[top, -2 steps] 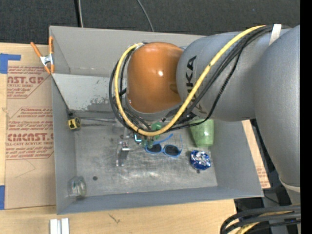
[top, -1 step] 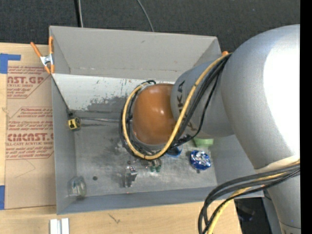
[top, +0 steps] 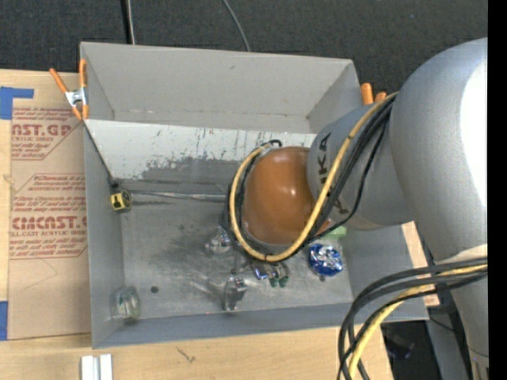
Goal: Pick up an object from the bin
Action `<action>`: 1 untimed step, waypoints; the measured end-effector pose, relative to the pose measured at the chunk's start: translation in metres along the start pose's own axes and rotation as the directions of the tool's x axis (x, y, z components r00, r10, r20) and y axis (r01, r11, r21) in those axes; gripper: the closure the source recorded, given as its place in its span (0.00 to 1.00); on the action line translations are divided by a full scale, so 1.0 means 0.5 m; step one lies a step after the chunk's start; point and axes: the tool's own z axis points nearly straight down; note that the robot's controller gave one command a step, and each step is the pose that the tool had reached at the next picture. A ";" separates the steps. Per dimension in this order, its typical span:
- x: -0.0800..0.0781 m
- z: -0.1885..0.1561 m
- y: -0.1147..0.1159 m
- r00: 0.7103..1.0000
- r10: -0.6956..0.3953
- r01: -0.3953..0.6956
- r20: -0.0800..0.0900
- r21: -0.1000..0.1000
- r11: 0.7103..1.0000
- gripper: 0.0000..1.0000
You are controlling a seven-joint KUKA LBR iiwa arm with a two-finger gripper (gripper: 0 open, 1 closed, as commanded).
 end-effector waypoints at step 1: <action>-0.002 0.000 -0.024 0.971 -0.238 0.238 0.002 0.001 0.971 0.00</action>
Offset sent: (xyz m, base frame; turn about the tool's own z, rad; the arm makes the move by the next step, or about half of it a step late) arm -0.0016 -0.0155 -0.0041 -0.2382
